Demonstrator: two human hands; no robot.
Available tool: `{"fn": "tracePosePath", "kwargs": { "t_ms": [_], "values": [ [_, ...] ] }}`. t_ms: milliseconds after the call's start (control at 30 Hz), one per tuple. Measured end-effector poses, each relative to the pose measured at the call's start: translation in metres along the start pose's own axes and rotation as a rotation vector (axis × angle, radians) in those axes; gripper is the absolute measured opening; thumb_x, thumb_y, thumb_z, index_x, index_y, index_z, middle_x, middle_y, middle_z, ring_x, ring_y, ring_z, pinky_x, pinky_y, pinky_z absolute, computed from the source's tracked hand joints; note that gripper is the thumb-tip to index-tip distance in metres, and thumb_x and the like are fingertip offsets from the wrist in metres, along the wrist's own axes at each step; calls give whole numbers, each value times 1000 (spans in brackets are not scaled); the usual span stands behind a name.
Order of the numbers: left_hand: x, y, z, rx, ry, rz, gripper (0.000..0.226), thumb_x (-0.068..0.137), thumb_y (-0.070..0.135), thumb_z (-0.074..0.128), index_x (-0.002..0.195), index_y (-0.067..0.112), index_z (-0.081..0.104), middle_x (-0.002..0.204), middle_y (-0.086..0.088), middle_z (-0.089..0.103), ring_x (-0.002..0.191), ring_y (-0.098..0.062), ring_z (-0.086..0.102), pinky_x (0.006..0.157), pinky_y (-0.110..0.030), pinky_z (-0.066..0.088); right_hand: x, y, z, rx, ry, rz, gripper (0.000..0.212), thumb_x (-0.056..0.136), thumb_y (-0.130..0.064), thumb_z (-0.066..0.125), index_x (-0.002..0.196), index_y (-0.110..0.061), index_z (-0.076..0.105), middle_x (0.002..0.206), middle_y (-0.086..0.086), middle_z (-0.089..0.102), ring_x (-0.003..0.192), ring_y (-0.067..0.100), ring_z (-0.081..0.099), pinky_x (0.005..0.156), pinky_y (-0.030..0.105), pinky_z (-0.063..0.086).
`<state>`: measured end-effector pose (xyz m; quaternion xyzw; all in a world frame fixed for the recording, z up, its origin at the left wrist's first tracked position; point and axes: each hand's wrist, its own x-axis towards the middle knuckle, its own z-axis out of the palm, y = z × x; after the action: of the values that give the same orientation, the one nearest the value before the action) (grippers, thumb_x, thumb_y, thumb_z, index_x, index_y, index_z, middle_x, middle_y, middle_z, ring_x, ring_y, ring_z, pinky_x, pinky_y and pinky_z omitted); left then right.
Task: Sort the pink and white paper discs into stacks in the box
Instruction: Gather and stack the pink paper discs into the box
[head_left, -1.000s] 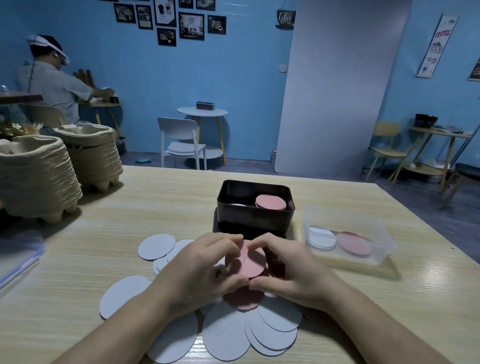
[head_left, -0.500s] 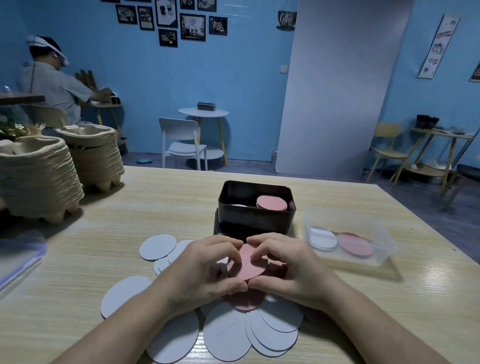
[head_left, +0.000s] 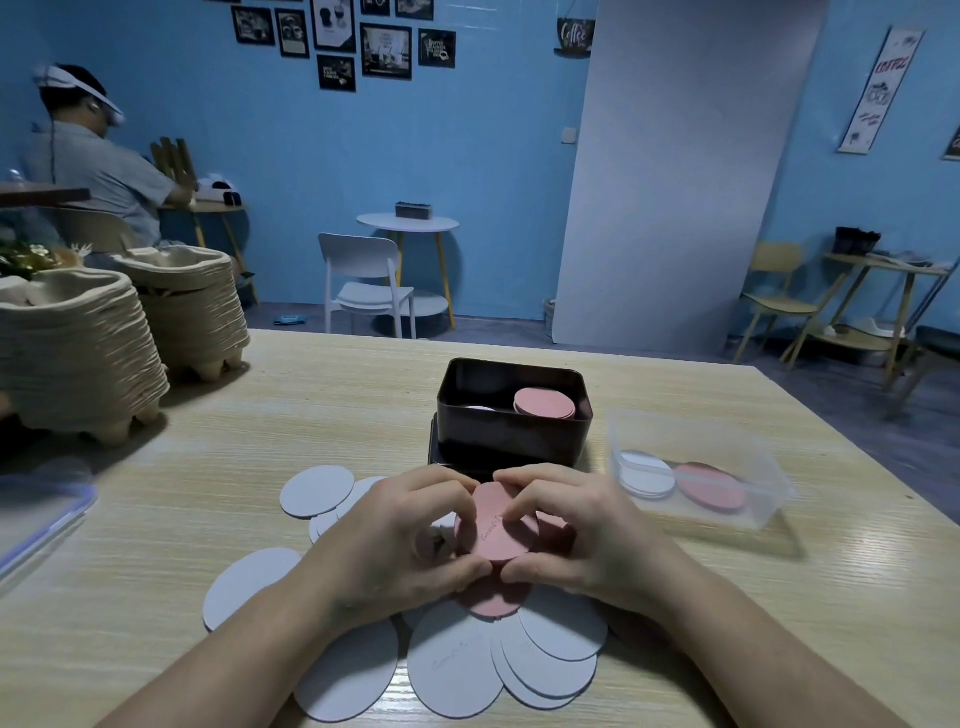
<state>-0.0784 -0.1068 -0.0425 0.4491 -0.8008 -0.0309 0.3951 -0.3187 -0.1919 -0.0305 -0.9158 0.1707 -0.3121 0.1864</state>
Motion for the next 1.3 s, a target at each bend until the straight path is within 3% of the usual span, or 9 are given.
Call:
{"fn": "tracePosePath", "kwargs": {
  "t_ms": [133,267,367,500,733,900,1033,1300],
  "values": [
    [1,1,2,36,24,50,25,80,38,87,85,22,67,118,10,69,100,-9,68,76,-30,56,1,3,3,-31,14,-32,40,73,-51,87,97,-24,68,135,0,66,121,5,63,91,28,56],
    [1,2,4,69,18,72,26,80,43,84,83,25,66,118,9,70,92,-10,68,72,-26,55,2,0,3,-55,-2,-44,43,70,-52,89,95,-25,67,134,0,66,116,5,64,89,19,53],
    [0,2,4,85,18,47,23,82,43,82,85,26,67,123,9,69,100,-8,69,77,-26,56,3,-1,2,-86,-27,-44,40,75,-50,87,99,-23,69,135,0,65,117,6,63,92,15,49],
    [0,2,4,99,7,49,23,82,40,83,86,25,67,123,10,69,99,-9,68,77,-27,56,1,-5,-3,-102,-46,-44,35,84,-50,82,101,-22,70,138,-2,63,121,6,62,95,24,52],
    [-1,-3,5,68,31,36,30,83,47,79,96,23,67,119,7,71,119,0,64,85,-28,56,1,-1,-2,-101,-15,-45,33,86,-50,80,101,-23,70,136,-2,63,119,7,63,93,26,54],
    [-2,-5,4,46,39,38,29,84,45,82,93,29,60,100,13,68,90,-15,69,67,-36,56,-1,0,-3,-115,-1,-40,34,84,-54,79,99,-26,68,134,-3,64,118,6,64,90,30,55],
    [-1,-4,5,36,49,46,28,84,41,84,92,26,61,100,11,69,90,-16,69,67,-34,56,1,2,0,-133,-8,-49,34,84,-54,79,99,-27,66,134,-3,64,107,13,68,82,33,57],
    [-5,2,0,73,-19,-36,29,85,47,75,102,32,57,102,17,65,88,-8,63,73,-34,55,-3,7,-7,-140,-20,21,31,83,-51,81,98,-27,68,131,-9,61,104,12,68,79,32,57]
  ]
}}
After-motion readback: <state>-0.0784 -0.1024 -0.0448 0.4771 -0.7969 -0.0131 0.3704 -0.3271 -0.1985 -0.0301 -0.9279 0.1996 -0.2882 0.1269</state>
